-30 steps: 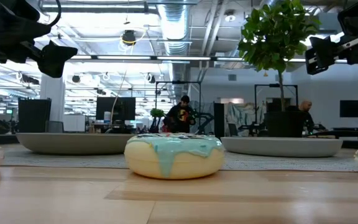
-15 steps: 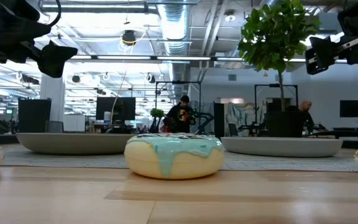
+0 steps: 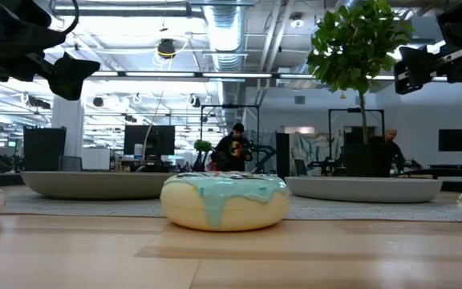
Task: Pick & Place donuts
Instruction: Put the big purple donut into the blue plate
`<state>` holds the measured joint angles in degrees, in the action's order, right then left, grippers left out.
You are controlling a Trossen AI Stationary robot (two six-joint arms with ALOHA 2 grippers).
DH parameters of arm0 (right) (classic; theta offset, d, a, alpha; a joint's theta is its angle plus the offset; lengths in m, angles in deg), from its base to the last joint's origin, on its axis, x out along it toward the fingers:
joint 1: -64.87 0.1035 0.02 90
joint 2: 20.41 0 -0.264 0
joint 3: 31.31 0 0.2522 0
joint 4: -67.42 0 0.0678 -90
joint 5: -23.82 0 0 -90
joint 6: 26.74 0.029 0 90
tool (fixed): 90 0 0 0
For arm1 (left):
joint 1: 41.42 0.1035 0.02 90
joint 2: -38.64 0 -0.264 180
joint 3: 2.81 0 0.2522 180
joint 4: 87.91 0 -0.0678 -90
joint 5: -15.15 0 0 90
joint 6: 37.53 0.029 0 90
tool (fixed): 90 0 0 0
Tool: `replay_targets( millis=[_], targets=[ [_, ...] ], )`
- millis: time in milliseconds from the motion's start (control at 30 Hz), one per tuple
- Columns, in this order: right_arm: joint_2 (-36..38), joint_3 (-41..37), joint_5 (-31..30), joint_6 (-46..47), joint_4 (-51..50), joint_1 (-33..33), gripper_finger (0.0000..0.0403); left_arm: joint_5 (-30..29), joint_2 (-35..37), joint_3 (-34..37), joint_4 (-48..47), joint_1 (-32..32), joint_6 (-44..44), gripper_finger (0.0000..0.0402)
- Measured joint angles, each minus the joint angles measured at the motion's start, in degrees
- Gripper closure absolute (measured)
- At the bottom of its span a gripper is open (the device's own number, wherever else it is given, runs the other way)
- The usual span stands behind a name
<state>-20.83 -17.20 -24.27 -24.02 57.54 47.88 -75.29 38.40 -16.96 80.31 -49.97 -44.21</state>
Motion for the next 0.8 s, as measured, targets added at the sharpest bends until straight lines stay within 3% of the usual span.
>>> replay_targets(
  millis=[167, 367, 800],
  targets=[
    [-0.01, 0.00, -0.19, -0.19, 0.03, 0.00, 0.0163, -0.03, 0.00, 0.00, 0.00, 0.02, 0.00, 0.0097],
    [0.01, 0.00, -4.80, 2.85, 0.21, 0.00, 0.0163, -0.05, 0.01, 0.00, 0.00, 0.00, -0.02, 0.0097],
    [0.01, 0.00, -4.99, 4.38, 0.42, 0.00, 0.0163, -0.12, 0.01, 0.01, 0.00, 0.01, -0.02, 0.0097]
  ],
)
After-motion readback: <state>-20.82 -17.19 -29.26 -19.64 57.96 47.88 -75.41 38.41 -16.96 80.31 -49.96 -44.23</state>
